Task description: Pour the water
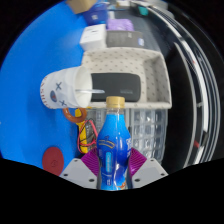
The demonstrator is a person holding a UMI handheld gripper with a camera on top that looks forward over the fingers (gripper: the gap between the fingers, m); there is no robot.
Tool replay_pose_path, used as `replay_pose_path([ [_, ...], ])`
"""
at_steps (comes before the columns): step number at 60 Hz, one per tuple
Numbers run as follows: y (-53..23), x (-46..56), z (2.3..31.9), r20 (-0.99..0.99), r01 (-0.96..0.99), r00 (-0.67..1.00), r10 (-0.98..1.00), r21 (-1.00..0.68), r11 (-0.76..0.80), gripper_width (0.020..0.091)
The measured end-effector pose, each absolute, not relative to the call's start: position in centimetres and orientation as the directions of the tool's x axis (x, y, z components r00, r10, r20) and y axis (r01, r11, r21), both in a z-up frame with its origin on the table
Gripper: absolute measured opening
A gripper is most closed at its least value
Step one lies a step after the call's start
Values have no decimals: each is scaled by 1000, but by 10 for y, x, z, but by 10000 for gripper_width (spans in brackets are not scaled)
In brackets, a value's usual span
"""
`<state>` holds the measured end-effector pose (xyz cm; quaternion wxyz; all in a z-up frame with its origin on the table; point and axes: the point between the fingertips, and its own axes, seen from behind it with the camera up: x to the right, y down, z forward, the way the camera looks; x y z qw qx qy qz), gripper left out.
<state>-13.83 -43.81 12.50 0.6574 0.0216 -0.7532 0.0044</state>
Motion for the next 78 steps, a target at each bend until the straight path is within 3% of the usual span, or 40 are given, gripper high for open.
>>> replay_pose_path([
  [5,-454,-143,123,977,-74,-112,-183,175,982,346],
  [6,-456,-144,123,971,-80,-103,-216,209,975,394],
  [7,-460,-146,125,963,-84,-97,-252,244,966,362],
  [17,-475,-153,130,862,-104,-14,-506,503,858,363],
  [33,-474,-157,133,860,-91,-11,-510,507,857,364],
  [43,-463,-152,146,960,-74,-46,-275,272,960,364],
  [54,-440,-138,152,936,-2,-163,313,-317,948,367],
  [65,-427,-131,151,508,116,-227,831,-833,541,366],
  [73,-413,-135,138,154,179,-229,961,-964,197,366],
  [78,-412,-132,129,23,183,-224,974,-981,65,366],
])
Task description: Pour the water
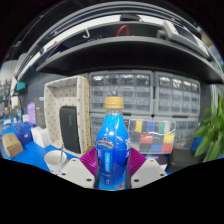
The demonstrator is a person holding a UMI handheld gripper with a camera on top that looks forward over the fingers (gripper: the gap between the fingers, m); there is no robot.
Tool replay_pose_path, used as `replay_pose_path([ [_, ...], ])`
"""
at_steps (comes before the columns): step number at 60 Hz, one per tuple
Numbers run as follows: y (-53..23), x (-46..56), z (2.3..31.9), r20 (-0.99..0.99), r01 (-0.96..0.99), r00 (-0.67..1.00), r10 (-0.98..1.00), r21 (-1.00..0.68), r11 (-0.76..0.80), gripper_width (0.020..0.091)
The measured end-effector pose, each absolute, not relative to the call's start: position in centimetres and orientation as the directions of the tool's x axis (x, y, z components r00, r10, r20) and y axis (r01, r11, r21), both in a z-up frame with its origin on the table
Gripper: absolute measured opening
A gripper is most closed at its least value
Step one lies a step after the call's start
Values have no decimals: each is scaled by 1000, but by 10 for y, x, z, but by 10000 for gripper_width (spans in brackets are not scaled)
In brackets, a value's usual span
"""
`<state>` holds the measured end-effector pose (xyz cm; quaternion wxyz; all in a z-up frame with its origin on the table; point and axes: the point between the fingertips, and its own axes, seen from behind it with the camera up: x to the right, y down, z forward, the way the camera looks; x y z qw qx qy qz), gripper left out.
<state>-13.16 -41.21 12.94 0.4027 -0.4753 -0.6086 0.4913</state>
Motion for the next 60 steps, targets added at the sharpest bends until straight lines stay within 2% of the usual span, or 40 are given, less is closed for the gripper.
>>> replay_pose_path([
  [6,-414,-129,112,-47,193,-221,974,-981,-3,365],
  [13,-411,-129,82,-3,210,-219,976,-977,44,367],
  [24,-411,-127,87,5,153,-219,976,-988,39,367],
  [38,-410,-126,86,-12,163,-200,980,-986,21,527],
  [39,-410,-125,84,-15,172,-201,979,-985,20,596],
  [43,-410,-120,78,-24,204,-185,983,-979,15,725],
  [45,-408,-117,77,-18,212,-171,985,-977,19,838],
  [47,-406,-113,77,-4,212,-161,987,-977,31,819],
  [60,-399,-62,64,51,280,-93,994,-957,75,838],
])
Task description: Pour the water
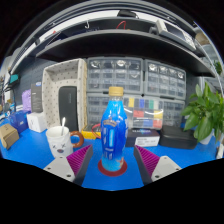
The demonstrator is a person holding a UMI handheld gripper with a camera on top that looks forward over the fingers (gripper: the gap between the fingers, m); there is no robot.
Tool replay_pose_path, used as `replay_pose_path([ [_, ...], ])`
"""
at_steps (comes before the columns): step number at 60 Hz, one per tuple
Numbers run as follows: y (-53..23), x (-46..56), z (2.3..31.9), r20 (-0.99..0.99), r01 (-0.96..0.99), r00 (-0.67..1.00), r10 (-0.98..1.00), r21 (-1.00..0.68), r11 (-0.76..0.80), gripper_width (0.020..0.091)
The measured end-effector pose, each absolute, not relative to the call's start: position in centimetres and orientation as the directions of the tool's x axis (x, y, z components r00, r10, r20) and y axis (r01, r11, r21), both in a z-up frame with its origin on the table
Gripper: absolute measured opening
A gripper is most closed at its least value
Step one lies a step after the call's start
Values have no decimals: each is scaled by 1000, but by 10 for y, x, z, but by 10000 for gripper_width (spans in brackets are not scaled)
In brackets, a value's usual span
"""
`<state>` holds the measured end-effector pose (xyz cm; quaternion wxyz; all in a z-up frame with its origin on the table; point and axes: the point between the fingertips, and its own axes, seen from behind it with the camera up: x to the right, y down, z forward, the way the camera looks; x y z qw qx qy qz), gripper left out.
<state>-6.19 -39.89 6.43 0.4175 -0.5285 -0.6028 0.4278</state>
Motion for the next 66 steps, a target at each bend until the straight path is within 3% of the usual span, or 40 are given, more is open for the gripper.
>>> replay_pose_path([
  [20,-422,11,50,3,392,-38,999,-920,18,839],
  [66,-444,68,132,8,314,-10,1000,-949,11,840],
])
